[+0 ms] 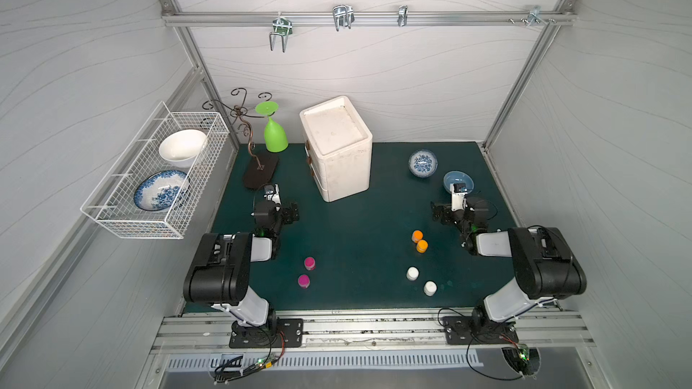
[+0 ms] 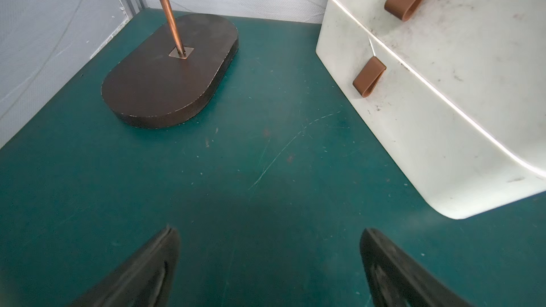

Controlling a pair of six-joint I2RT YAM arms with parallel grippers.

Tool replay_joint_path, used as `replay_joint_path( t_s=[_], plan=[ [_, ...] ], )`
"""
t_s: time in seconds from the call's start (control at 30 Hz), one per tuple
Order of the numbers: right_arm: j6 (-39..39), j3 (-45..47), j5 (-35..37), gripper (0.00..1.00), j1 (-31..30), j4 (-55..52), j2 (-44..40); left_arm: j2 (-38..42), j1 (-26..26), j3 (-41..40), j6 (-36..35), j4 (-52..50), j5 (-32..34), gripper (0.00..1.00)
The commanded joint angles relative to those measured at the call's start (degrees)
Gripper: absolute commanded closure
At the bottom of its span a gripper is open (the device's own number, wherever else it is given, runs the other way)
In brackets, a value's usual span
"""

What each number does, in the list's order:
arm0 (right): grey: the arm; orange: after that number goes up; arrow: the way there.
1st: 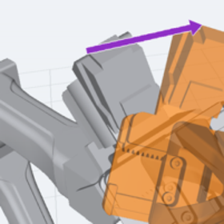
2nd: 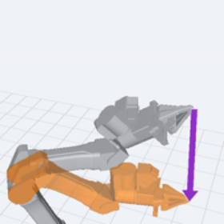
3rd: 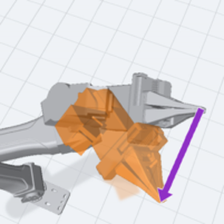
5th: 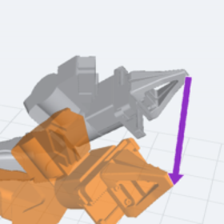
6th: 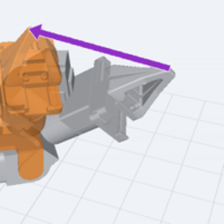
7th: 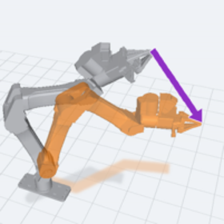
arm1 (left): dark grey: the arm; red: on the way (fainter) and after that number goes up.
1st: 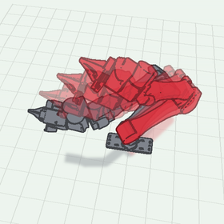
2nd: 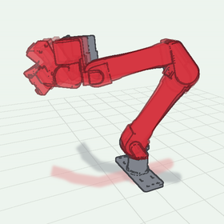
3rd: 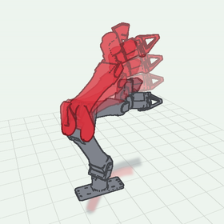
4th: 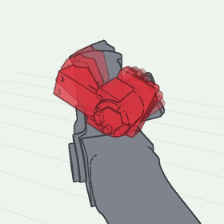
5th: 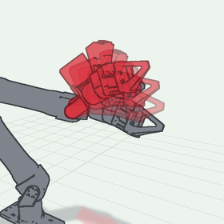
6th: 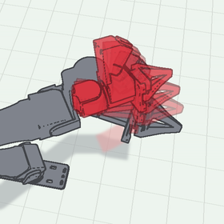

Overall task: Put the paint cans in the drawer according to color
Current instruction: Move the storage box to the center of the board.

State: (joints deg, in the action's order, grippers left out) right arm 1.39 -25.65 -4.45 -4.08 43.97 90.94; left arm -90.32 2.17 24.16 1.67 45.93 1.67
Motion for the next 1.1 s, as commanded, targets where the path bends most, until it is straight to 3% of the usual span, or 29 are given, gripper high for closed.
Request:
replay_joint_path(
  t_s=[0.0, 0.77, 0.93, 1.07],
  plan=[
    [0.8, -0.5, 1.7, 0.01, -1.1, -0.1, -1.0, 1.4, -0.4, 0.4, -0.4, 1.4, 0.8, 0.0],
    [0.8, -0.5, 2.1, 0.01, -1.3, 0.0, -1.0, 1.4, -0.1, 0.4, -0.1, 1.4, 0.3, 0.0],
    [-1.7, -0.3, -3.4, 0.01, 2.2, 0.3, -0.9, 1.5, 1.2, 0.2, 0.4, 1.5, -2.2, 0.0],
    [0.0, -1.0, 1.0, 0.01, -0.2, -0.6, -0.7, 4.2, 0.7, 1.4, -1.5, -2.3, -4.8, 0.0]
  ],
)
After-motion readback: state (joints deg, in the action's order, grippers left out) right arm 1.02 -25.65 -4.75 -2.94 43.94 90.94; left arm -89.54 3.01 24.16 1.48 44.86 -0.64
